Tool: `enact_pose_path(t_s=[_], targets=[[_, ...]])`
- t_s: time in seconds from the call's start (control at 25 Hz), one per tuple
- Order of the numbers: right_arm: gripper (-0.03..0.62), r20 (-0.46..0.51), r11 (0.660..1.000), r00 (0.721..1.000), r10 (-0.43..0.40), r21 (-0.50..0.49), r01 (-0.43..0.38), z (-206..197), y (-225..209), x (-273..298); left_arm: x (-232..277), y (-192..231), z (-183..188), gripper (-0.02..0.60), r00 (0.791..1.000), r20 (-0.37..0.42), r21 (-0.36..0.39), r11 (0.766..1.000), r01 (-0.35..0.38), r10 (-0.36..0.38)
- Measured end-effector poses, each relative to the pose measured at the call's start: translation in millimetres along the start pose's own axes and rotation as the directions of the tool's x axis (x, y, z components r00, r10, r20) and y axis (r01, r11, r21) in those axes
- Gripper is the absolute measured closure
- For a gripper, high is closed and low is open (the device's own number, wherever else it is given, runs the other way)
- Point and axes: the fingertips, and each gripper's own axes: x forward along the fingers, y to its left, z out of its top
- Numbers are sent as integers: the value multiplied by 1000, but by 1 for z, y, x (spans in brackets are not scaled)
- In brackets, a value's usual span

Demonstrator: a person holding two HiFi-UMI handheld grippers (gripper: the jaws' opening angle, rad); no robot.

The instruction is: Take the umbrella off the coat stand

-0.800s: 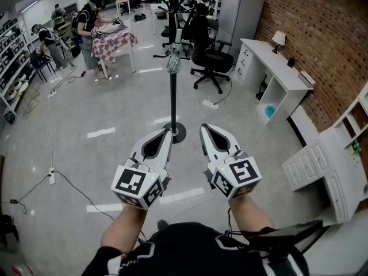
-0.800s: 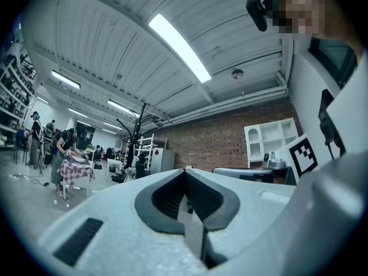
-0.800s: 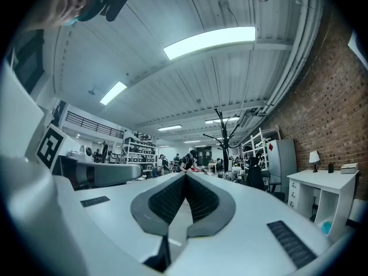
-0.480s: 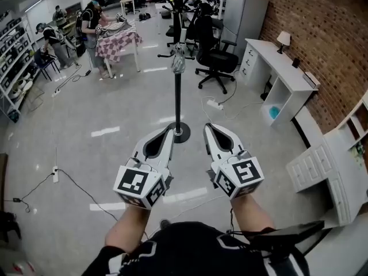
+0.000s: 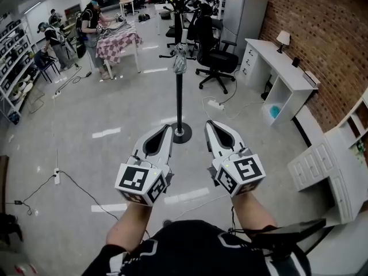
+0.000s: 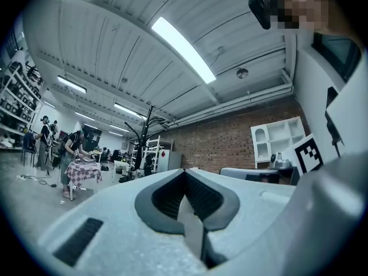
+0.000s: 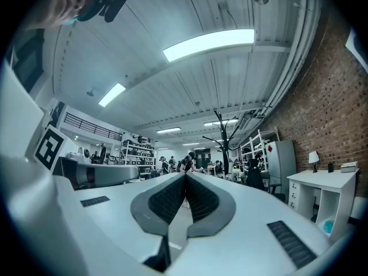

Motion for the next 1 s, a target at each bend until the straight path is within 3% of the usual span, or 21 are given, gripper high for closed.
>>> enact_pose_path(t_s=[0.44,0.64,1.0], targets=[[591,-35,1000,999,-21,-24,20,-14,29,13,-23,30,-4,574,1000,22,-37,999,10,-9],[591,-29,999,999,-44,-32,43,-16,45,17,-36,40,-8,574,999,20,-44,998,49,-48],[591,-44,998,998,-49,-34,48,-23,40,37,-22,51,-17,574,997,-9,-48,996,81,-82]])
